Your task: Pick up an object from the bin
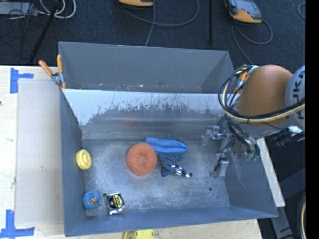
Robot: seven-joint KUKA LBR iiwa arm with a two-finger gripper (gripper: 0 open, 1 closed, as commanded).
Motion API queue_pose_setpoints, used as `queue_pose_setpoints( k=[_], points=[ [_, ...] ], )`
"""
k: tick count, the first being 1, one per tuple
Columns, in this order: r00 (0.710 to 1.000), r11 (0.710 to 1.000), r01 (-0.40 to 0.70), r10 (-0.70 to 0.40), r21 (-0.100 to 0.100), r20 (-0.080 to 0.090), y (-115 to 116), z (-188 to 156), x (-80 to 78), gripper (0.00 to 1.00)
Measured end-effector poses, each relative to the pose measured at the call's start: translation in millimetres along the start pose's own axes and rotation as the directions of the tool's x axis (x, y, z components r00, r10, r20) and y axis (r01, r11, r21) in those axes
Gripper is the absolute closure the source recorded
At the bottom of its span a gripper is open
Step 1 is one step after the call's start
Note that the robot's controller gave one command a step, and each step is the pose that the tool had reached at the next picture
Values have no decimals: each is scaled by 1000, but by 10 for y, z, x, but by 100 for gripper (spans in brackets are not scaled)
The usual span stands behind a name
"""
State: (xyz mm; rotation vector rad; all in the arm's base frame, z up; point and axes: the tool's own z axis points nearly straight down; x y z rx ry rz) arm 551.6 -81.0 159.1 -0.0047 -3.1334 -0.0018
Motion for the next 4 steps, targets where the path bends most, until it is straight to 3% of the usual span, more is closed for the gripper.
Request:
queue_pose_setpoints(
  k=[1,2,3,4],
  points=[
    [1000,1000,2,-2,1,7,3,-45,-16,0],
    [998,998,67,-67,3,15,360,422,-320,0],
    [996,996,90,-90,-1,8,599,714,-477,0],
    [985,985,172,-172,7,-13,815,851,-379,100]
  ],
)
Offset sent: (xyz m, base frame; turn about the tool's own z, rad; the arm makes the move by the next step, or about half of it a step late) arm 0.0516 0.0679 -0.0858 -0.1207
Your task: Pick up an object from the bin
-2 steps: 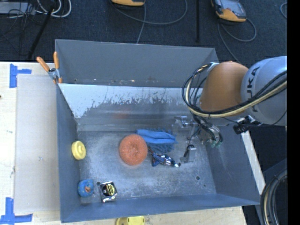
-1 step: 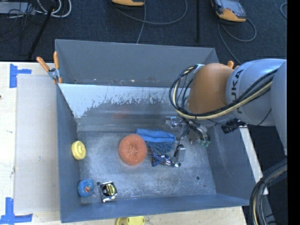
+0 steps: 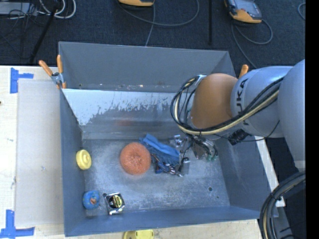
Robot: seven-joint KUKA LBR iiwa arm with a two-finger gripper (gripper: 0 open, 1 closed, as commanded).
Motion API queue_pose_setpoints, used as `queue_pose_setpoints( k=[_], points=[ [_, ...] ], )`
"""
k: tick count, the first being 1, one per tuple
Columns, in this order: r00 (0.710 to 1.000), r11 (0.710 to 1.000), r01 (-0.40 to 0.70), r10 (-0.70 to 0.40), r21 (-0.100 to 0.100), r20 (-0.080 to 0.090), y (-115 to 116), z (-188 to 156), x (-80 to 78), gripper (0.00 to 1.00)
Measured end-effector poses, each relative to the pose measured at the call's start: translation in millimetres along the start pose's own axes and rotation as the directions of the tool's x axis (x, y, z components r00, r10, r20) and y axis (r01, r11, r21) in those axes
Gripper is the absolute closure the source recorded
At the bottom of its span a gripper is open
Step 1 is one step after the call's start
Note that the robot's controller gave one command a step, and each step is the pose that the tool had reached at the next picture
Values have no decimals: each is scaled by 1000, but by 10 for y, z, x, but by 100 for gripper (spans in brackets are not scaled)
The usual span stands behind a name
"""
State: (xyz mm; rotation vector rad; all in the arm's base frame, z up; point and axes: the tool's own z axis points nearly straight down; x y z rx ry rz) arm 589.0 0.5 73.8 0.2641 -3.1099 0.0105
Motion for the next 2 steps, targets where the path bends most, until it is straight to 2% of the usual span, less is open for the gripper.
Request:
queue_pose_setpoints(
  k=[1,2],
  points=[
    [1000,1000,1,-1,0,1,2,0,-1,100],
    [999,999,40,-40,-4,25,-63,-1435,-116,100]
  ],
)
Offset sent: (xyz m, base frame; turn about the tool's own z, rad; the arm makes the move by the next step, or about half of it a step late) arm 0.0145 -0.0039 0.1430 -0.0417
